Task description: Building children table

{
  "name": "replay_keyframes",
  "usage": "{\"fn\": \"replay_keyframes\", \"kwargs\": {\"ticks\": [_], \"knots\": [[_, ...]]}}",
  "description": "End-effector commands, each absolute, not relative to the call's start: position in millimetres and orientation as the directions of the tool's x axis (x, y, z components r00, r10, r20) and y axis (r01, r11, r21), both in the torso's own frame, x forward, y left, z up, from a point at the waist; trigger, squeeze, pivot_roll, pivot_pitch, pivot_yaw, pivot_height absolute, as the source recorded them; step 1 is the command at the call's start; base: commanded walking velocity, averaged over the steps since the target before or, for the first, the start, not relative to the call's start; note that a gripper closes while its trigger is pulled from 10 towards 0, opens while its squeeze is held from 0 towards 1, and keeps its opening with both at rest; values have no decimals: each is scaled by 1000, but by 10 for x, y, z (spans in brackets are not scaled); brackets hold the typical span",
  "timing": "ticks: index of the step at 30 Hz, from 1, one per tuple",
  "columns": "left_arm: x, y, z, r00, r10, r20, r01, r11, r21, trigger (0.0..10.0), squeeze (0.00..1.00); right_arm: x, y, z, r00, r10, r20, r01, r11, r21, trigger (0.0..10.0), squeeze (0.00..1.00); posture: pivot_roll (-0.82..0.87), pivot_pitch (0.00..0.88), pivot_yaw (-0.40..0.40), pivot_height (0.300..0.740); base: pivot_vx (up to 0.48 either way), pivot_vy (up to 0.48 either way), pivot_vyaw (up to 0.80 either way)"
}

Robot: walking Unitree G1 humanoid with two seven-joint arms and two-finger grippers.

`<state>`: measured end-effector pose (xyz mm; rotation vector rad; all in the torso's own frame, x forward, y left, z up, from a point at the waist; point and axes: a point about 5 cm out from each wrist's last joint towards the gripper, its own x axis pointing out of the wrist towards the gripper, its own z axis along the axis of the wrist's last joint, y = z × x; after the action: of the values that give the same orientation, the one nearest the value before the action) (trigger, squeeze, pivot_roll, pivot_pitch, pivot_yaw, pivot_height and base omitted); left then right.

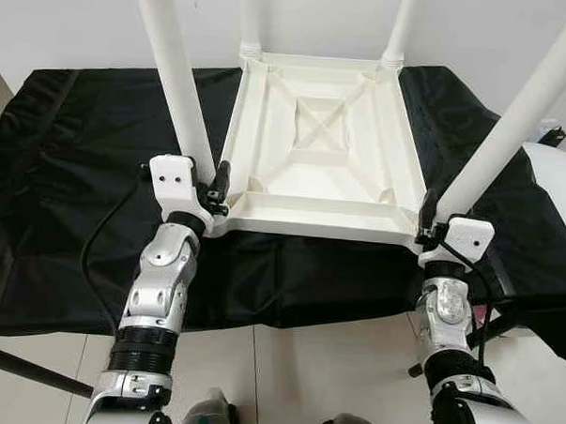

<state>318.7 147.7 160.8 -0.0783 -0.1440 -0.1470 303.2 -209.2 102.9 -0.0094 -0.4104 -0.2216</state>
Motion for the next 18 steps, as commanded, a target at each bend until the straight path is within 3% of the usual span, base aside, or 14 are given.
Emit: {"fn": "replay_keyframes", "kwargs": {"ticks": [1,3,4,6,7,8,9,10,11,18], "knots": [[3194,1569,1840,968,-91,232,114,990,-87,10000,35,3729,-1327,2624,855,151,496,-167,986,-12,10000,0,-54,0,0,740,0,0,0],[3185,1571,1853,969,-99,226,120,990,-80,10000,35,3728,-1338,2615,855,144,498,-162,987,-8,10000,0,-54,0,0,740,0,0,0],[3182,1579,1860,970,-102,221,121,990,-76,10000,145,3729,-1349,2602,856,137,498,-155,988,-5,10000,0,-54,0,0,740,0,0,0],[3181,1586,1865,970,-103,218,122,990,-76,10000,188,3729,-1354,2591,855,133,501,-151,988,-3,10000,0,-54,0,0,740,0,0,0],[3179,1591,1876,969,-106,222,127,989,-80,10000,1000,3730,-1359,2575,856,127,501,-149,989,3,10000,796,-54,0,0,740,0,0,0],[3179,1591,1876,969,-106,222,127,989,-80,10000,1000,3730,-1359,2575,856,127,501,-149,989,3,10000,796,-54,0,0,740,0,0,0],[3179,1596,1891,967,-109,228,131,988,-84,10000,1000,3727,-1358,2563,855,128,503,-154,988,11,10000,1000,-52,0,0,740,0,0,0],[3181,1602,1902,966,-112,232,135,987,-85,10000,1000,3723,-1355,2556,854,128,504,-159,987,18,10000,1000,-50,0,0,740,0,0,0],[3183,1605,1907,966,-113,233,136,987,-85,10000,1000,3721,-1353,2553,853,128,505,-162,987,22,10000,1000,-50,199,9,740,0,0,0],[3183,1605,1907,966,-113,233,136,987,-85,10000,1000,3721,-1353,2553,853,128,505,-162,987,22,10000,1000,-50,199,9,740,0,0,0]]}}
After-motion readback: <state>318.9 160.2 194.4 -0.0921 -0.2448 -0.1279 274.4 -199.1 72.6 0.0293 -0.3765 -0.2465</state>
